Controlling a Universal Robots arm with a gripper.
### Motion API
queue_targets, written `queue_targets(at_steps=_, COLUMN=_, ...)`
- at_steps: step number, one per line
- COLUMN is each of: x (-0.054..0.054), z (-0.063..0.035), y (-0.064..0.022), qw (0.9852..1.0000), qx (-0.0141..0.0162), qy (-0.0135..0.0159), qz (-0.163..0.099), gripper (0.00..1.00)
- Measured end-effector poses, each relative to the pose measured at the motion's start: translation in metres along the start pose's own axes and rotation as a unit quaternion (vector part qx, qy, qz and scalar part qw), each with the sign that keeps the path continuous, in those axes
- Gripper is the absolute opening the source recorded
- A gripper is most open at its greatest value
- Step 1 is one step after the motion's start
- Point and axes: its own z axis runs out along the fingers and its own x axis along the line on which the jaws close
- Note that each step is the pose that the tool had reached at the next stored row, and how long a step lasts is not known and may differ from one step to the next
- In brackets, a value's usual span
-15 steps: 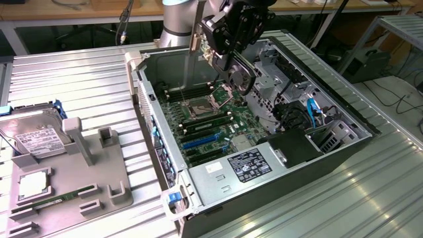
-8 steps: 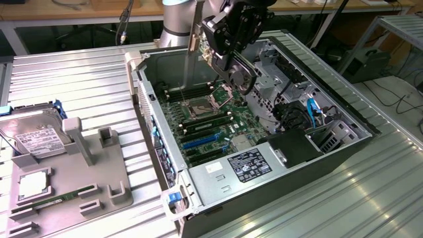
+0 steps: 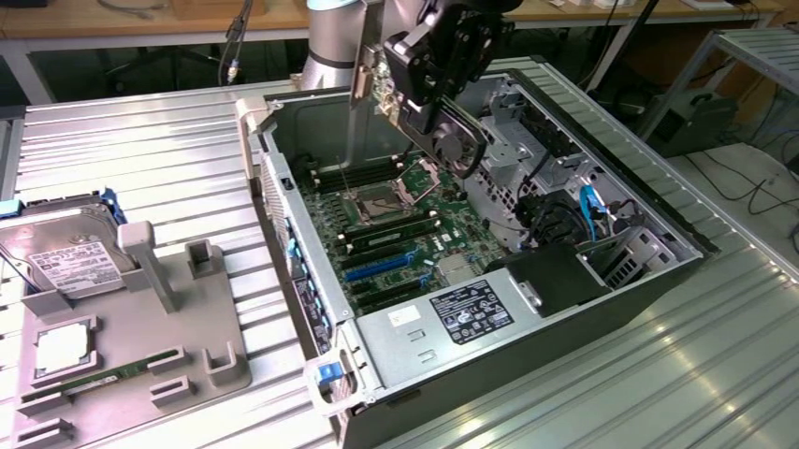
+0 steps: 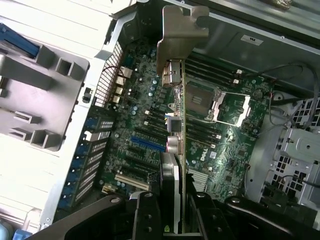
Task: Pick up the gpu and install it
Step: 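Insert the gpu into the slot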
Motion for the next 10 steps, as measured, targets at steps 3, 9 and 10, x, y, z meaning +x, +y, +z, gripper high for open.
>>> queue_targets(at_steps=3, x=-0.0001, z=0.0000, y=0.0000, qw=1.0000, qx=-0.0001, qy=0.0005, qz=-0.008, gripper=0.28)
queue_targets(at_steps=9, x=-0.0005, z=0.0000, y=-0.0002, qw=0.9992, qx=-0.0002, qy=0.0030, qz=-0.039, gripper=0.28)
queue_targets(at_steps=10, x=-0.0005, z=0.0000, y=-0.0002, qw=0.9989, qx=-0.0003, qy=0.0036, qz=-0.048, gripper=0.28)
